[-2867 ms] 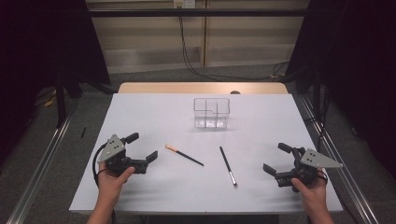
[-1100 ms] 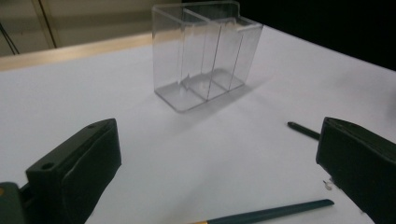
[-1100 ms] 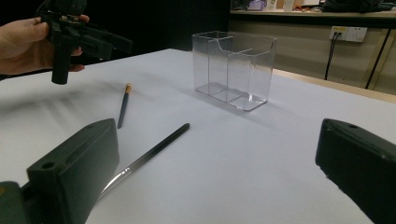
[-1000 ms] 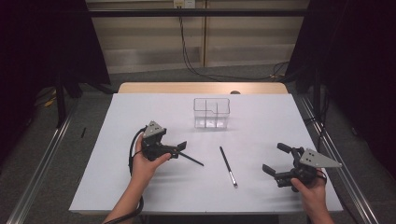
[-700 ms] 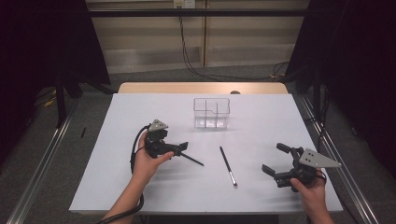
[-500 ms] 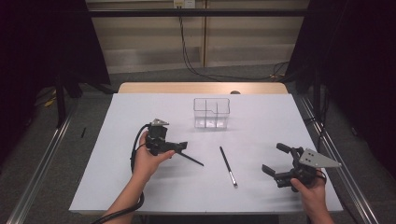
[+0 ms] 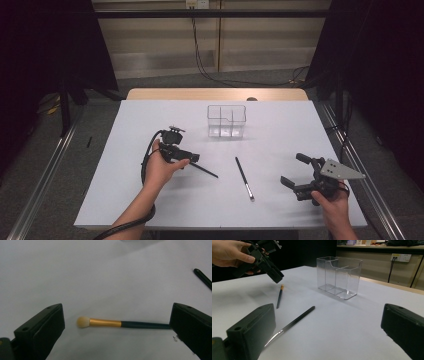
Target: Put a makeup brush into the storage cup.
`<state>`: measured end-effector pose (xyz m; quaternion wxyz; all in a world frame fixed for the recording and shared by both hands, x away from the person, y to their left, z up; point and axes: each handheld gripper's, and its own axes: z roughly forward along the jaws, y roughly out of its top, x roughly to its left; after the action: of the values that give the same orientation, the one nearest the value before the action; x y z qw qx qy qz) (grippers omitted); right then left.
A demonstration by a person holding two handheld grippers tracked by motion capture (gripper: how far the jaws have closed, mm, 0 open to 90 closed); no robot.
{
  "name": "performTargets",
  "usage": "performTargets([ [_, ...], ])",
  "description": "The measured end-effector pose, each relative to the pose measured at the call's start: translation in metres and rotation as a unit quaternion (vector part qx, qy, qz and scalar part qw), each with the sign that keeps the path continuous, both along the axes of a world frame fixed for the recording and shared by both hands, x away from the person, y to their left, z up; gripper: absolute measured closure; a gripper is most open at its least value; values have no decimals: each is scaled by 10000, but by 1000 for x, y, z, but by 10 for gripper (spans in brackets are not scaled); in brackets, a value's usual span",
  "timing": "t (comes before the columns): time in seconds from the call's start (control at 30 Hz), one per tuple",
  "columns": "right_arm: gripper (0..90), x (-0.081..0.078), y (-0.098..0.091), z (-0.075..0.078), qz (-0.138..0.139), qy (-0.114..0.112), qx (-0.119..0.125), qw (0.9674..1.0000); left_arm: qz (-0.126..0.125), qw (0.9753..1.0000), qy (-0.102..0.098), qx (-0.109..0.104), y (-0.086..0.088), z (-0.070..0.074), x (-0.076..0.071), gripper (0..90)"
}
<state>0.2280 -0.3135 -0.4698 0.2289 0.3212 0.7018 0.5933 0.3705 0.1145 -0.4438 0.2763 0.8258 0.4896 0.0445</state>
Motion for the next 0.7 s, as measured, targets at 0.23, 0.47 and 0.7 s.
performTargets([
  [0.23,0,0,-2,0,-23,11,13,10000,80,9993,247,259,-6,1,1,15],
  [0.47,0,-1,-2,1,-37,15,12,10000,211,9981,423,401,-10,-4,1,24],
  [0.7,0,-1,-2,1,-40,0,37,10000,260,9971,517,500,-18,-7,-1,25],
])
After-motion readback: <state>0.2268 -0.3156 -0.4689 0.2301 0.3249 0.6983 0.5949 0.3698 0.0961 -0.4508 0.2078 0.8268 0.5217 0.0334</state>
